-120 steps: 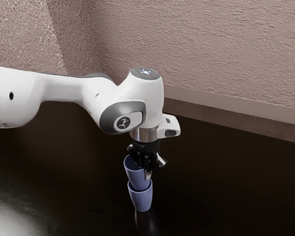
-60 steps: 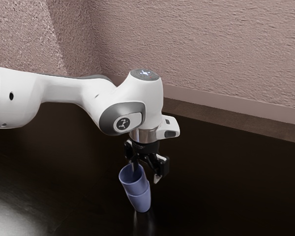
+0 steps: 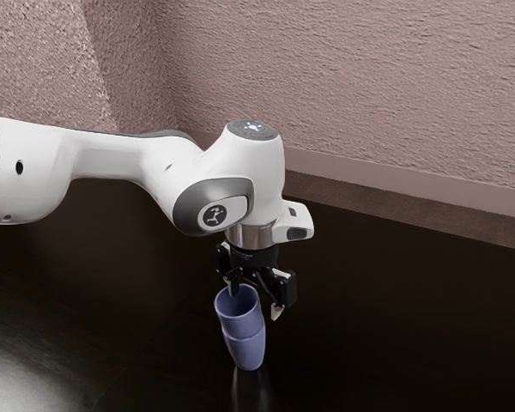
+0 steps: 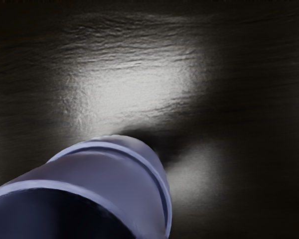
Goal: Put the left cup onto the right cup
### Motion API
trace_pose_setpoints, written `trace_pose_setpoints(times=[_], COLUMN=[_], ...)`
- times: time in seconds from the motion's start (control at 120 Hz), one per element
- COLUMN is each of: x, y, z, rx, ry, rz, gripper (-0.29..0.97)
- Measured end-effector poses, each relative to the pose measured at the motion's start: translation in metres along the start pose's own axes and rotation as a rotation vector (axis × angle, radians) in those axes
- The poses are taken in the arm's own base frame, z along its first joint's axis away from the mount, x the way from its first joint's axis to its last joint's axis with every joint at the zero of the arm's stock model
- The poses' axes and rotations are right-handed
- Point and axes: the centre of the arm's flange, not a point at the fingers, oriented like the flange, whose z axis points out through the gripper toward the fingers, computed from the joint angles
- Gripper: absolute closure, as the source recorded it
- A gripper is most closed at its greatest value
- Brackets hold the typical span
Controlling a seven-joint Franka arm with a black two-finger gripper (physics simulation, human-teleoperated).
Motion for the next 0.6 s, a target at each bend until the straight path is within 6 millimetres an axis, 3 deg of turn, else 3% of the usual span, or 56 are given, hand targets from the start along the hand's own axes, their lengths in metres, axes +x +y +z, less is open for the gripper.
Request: trace_pose_setpoints(times=[0.367, 0.6], x=[0.001, 0.002], y=[0.000, -0.008], z=[-0.002, -0.016], rx=[0.000, 0.005], ry=[0.003, 0.019], rz=[0.002, -0.005], gripper=[0.00, 0.00])
